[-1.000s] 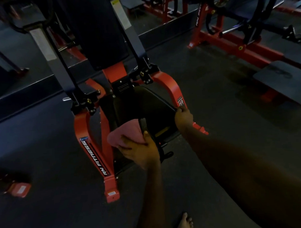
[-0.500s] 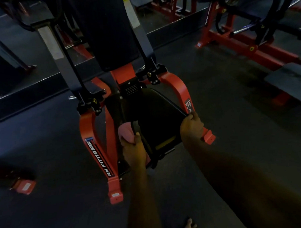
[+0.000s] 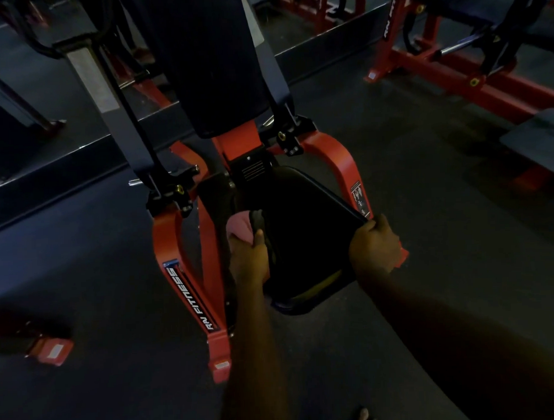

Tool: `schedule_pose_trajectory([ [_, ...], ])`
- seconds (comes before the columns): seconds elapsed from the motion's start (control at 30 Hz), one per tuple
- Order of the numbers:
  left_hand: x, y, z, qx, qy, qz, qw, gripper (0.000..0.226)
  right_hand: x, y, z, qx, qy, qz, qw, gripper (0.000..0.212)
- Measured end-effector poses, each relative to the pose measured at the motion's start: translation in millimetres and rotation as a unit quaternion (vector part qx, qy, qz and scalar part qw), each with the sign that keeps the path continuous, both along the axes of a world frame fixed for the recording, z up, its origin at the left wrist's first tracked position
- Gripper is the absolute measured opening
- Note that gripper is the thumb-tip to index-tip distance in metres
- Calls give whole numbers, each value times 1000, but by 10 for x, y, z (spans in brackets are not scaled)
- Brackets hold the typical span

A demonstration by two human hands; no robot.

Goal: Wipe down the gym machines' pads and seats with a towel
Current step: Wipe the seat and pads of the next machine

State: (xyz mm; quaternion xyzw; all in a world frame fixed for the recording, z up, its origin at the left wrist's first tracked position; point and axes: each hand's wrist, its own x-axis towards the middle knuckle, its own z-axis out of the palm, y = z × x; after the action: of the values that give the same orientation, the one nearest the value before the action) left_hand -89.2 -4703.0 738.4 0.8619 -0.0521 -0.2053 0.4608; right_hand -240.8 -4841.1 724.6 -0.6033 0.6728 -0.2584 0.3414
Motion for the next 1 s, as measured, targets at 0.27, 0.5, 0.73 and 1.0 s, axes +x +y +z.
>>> schedule_pose_trajectory([
  [0.27, 531, -338, -107, 61, -98, -51, 992, 42, 29, -12, -5, -5, 15, -2, 1000, 29],
  [0.5, 739, -978, -195, 285, -259, -196, 902, 52, 4, 13, -52, -12, -85, -65, 994, 26],
  [0.73, -34, -1268, -142, 168, -319, -456, 813, 57, -25, 29, -85, 32, -277, -118, 953, 20],
  [1.0, -631, -765, -12, 78, -310, -476, 819, 53, -309, -291, -123, 246, -388, 27, 888, 71],
])
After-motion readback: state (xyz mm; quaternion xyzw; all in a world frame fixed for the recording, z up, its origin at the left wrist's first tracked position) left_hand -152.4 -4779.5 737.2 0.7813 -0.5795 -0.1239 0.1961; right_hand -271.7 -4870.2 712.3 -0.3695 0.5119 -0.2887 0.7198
